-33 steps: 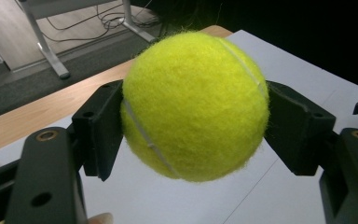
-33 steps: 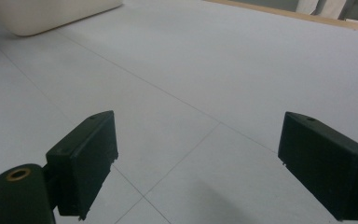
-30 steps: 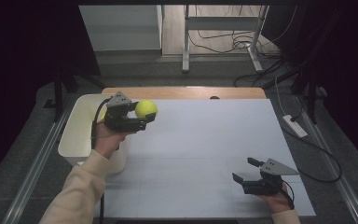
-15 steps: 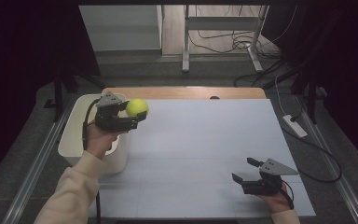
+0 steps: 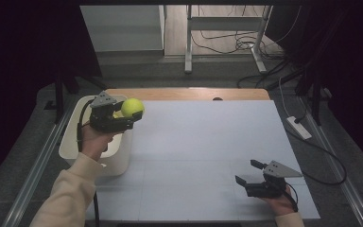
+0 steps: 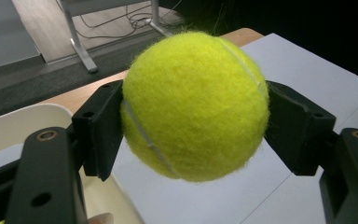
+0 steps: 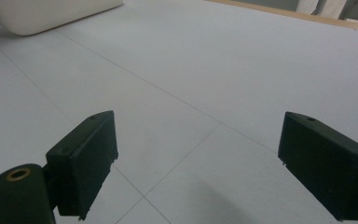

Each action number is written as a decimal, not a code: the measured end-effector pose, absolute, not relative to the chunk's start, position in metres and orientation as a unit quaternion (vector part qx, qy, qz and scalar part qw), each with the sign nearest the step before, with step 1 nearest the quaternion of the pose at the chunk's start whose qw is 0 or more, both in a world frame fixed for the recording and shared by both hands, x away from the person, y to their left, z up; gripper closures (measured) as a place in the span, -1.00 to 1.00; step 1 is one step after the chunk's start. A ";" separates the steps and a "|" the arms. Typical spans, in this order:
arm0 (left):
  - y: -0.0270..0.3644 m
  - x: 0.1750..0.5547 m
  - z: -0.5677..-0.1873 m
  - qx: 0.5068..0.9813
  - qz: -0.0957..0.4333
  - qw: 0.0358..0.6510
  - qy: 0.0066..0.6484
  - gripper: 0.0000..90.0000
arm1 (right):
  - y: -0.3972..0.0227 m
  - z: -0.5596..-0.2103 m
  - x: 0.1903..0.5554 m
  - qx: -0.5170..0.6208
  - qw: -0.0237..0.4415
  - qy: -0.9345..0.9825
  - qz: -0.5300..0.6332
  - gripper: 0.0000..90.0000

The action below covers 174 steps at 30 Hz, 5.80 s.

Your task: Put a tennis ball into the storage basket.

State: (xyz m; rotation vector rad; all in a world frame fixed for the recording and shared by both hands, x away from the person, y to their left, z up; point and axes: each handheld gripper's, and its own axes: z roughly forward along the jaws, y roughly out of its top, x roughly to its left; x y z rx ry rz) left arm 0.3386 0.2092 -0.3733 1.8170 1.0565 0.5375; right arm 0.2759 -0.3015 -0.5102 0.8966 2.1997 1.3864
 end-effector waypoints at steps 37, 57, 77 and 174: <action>0.265 0.353 -0.388 0.717 0.243 0.408 0.511 -0.40 | -0.300 -0.510 0.277 0.319 0.193 0.785 0.494 -0.74; 0.268 0.369 -0.402 0.742 0.218 0.343 0.534 -0.41 | -0.301 -0.511 0.277 0.320 0.192 0.785 0.494 -0.74; 0.272 0.369 -0.401 0.726 0.225 0.343 0.552 -0.73 | -0.301 -0.511 0.277 0.320 0.193 0.785 0.494 -0.74; 0.151 0.244 -0.445 0.784 0.138 0.524 0.303 -0.75 | -0.298 -0.508 0.276 0.315 0.198 0.784 0.497 -0.74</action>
